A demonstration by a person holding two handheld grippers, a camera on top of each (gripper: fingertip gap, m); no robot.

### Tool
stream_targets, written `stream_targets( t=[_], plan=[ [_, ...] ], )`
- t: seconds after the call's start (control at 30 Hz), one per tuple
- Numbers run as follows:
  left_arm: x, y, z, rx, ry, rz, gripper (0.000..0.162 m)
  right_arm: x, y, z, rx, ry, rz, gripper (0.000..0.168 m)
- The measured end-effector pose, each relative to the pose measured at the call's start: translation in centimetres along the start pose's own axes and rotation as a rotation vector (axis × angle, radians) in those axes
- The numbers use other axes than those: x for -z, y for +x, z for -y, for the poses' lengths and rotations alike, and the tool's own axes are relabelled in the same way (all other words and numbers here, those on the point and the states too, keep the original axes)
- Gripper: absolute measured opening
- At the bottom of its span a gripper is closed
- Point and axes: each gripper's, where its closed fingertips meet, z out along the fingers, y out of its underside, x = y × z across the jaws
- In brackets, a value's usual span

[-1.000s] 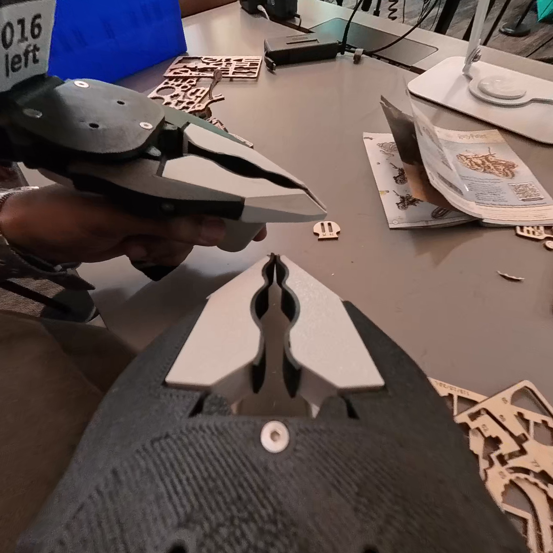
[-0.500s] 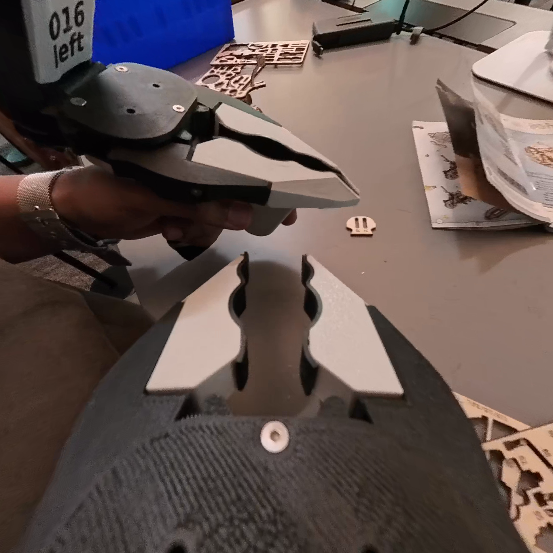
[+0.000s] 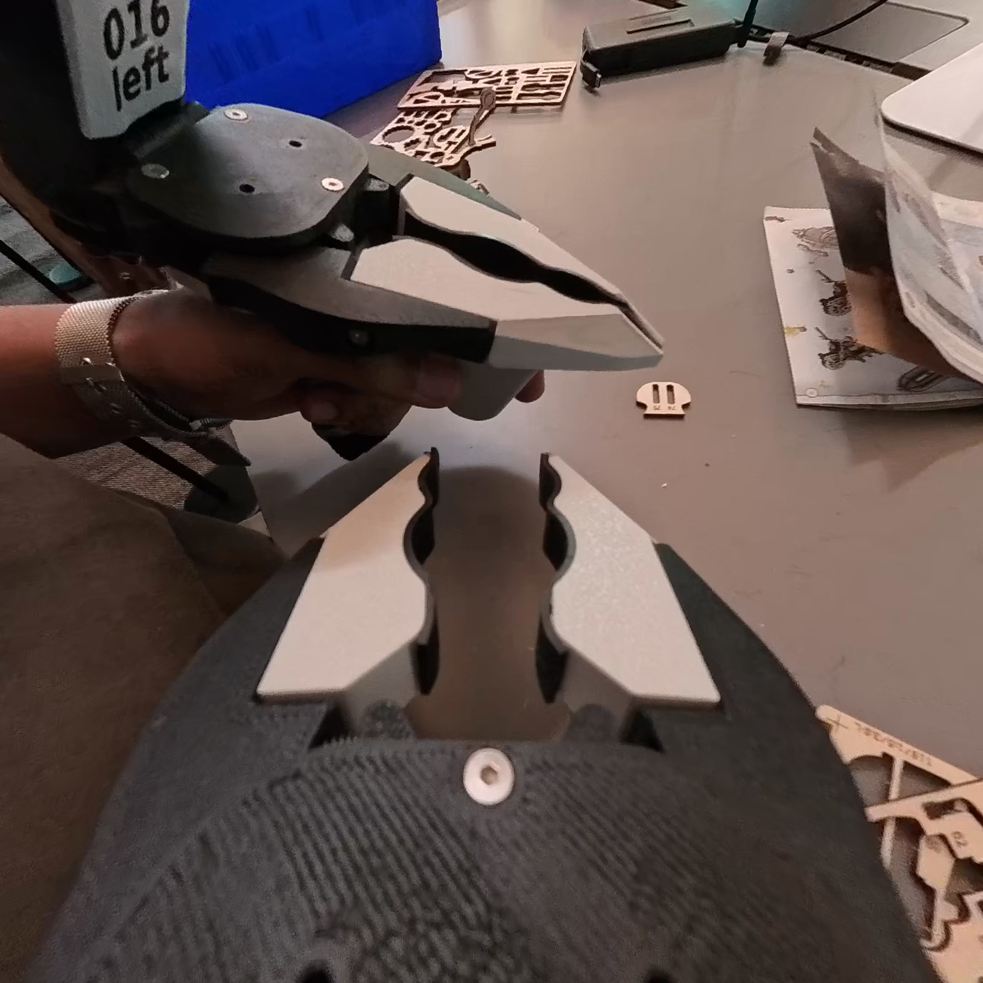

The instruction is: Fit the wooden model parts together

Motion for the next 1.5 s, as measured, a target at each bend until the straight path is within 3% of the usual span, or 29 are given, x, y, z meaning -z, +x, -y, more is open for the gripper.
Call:
stream_targets(
  t=[1.13,1.5],
  plan=[
    [0.5,0.8,0.6,0.049,0.001,-0.046,0.000,-0.1,1.7,-0.2,0.039,-0.006,-0.046,0.037],
    [2.2,0.9,1.2,0.040,0.048,-0.037,0.000,1.4,2.6,1.5,-0.010,0.099,-0.057,0.038]
  ],
)
